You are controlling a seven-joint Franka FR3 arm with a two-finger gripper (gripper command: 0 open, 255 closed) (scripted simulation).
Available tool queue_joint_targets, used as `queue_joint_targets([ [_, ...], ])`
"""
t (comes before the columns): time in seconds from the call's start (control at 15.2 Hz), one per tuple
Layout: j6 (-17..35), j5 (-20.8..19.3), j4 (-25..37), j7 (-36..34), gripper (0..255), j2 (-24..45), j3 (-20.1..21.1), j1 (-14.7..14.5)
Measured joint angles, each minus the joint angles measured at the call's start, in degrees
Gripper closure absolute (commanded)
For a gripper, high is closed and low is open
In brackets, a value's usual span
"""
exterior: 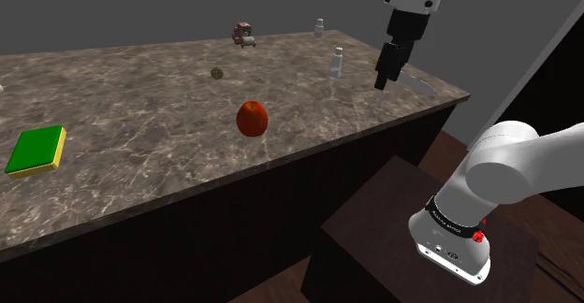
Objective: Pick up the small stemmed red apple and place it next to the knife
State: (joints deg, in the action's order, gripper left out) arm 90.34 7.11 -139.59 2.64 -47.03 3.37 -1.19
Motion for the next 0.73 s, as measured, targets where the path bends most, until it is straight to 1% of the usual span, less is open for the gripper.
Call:
queue_joint_targets([
  [0.07, 0.0, 0.0, 0.0, 0.0, 0, 0.0, 0.0, 0.0],
  [0.2, 1.31, 0.9, 0.82, -1.22, 0, 1.89, 1.38, -0.47],
  [0.4, 4.04, 2.59, 2.89, -3.89, 0, 6.11, 4.35, -1.37],
  [0.73, 9.3, 4.27, 7.38, -8.37, 0, 14.77, 9.32, -2.37],
])
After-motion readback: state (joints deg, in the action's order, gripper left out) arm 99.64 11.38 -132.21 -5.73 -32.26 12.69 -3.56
